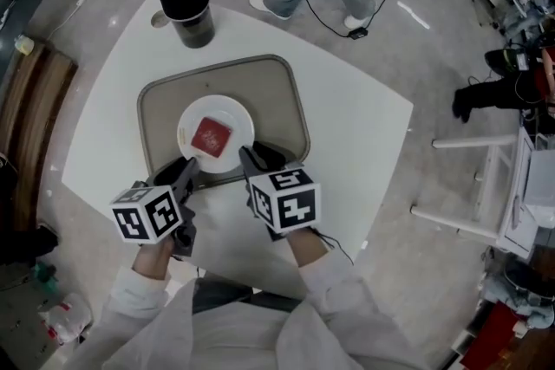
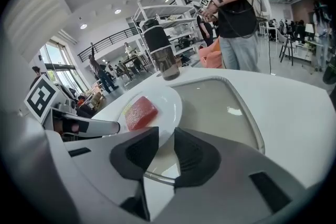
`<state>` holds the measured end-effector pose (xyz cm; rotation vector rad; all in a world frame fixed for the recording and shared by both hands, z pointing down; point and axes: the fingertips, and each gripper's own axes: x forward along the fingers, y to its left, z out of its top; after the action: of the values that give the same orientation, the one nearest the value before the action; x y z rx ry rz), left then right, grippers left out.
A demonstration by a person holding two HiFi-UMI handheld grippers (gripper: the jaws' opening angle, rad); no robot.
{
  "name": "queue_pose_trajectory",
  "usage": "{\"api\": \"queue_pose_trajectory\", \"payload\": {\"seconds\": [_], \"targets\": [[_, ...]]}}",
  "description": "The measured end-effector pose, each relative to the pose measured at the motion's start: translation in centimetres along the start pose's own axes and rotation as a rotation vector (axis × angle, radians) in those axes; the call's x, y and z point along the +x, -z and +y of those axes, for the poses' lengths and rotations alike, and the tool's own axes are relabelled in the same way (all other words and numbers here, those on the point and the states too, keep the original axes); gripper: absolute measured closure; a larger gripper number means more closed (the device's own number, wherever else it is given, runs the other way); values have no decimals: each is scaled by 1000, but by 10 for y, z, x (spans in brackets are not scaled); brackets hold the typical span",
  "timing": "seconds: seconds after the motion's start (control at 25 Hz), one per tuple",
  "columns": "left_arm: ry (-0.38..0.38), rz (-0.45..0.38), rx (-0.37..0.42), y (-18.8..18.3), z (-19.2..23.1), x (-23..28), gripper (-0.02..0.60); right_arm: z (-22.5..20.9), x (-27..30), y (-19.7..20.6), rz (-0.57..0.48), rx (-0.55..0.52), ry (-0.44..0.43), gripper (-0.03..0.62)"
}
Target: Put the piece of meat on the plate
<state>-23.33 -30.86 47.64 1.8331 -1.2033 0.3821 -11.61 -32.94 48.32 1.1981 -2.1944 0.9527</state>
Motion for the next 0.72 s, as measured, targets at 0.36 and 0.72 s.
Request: {"api": "queue_pose_trajectory", "payload": {"seconds": [0.36,0.72], "targets": [[-19,59,3,-10,17,20,497,-7,28,-6,59,22,14,496],[-16,122,34,-3,19,30,495,-16,35,0,106,7,58,496]]}}
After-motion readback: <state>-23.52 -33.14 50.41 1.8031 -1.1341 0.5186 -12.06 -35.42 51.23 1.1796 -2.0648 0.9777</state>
